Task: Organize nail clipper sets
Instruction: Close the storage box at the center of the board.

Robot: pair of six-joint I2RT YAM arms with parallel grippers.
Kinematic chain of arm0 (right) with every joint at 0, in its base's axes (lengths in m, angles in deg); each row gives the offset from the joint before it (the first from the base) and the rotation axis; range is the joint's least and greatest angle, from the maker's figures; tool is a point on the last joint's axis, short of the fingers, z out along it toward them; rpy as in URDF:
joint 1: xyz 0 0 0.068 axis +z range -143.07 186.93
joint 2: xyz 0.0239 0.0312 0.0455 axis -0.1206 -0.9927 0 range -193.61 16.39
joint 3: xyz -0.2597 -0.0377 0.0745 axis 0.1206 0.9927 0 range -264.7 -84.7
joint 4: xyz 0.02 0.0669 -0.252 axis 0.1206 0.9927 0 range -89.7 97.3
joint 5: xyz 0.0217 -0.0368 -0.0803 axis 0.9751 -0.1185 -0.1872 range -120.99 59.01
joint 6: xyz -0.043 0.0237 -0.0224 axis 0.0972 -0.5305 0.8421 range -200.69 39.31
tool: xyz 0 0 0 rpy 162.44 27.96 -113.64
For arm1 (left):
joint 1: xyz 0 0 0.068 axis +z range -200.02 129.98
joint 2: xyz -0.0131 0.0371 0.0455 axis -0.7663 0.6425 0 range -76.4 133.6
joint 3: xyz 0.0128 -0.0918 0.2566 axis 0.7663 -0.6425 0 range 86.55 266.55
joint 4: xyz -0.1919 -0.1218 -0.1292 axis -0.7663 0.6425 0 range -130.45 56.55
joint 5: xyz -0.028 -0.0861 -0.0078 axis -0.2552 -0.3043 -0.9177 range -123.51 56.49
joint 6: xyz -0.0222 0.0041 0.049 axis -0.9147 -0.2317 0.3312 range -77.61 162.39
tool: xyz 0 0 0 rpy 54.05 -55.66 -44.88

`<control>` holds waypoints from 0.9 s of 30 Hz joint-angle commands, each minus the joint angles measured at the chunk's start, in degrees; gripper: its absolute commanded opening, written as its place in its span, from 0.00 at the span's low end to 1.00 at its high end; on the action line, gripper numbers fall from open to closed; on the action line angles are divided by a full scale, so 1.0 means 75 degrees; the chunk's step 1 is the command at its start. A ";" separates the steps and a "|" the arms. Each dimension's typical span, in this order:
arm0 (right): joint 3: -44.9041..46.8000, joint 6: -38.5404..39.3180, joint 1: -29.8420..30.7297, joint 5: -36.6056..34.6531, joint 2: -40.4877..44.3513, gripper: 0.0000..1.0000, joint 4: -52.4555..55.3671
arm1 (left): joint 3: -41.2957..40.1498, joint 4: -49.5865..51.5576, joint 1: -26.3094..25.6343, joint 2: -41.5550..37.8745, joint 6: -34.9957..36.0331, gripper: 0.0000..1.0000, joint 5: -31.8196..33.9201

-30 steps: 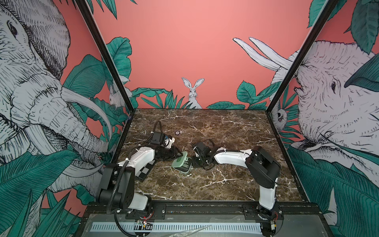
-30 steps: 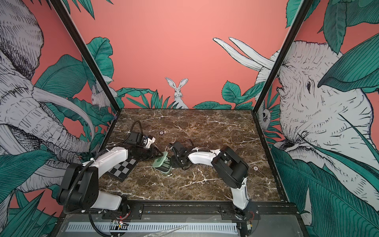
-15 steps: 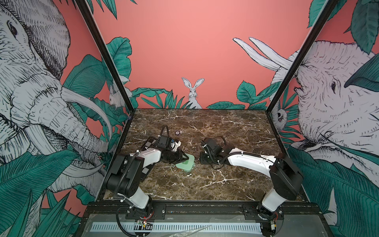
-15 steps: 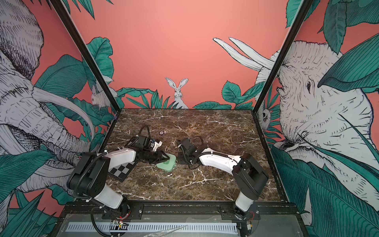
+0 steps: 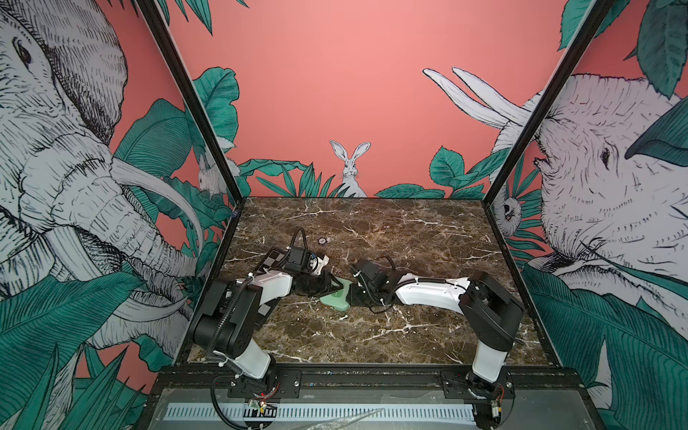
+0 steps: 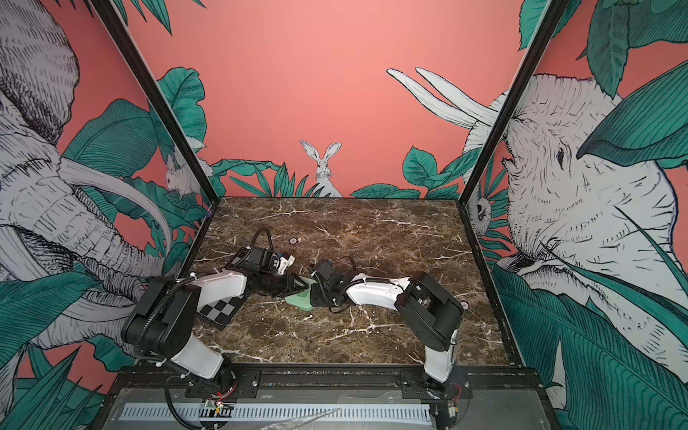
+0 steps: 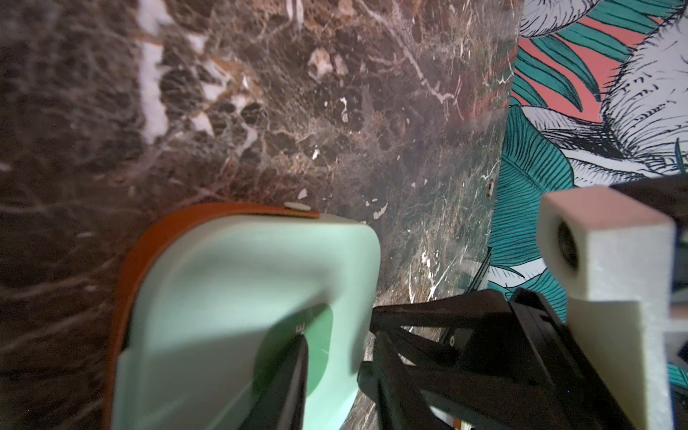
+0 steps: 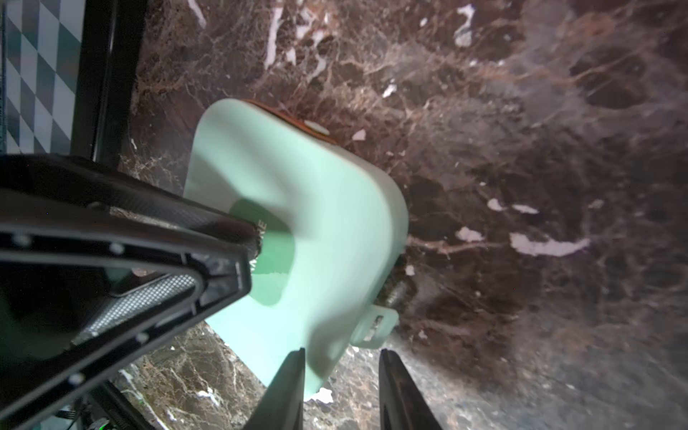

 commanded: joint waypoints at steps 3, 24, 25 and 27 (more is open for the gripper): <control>0.0041 -0.0485 -0.0065 -0.0057 -0.0135 0.36 -0.0586 | -0.0416 0.0607 -0.0048 0.0306 0.0035 0.34 0.0962; -0.0465 -0.0192 -0.0188 -0.0377 -0.0875 0.28 0.0383 | 0.0916 0.3319 -0.0033 -0.1296 0.1033 0.57 0.2686; -0.0475 -0.0191 -0.0191 -0.0388 -0.0889 0.28 0.0372 | 0.0984 0.3506 -0.0033 -0.1400 0.1146 0.61 0.2951; -0.0490 -0.0167 -0.0186 -0.0388 -0.0915 0.28 0.0365 | 0.1012 0.3743 0.0008 -0.1461 0.1303 0.66 0.3353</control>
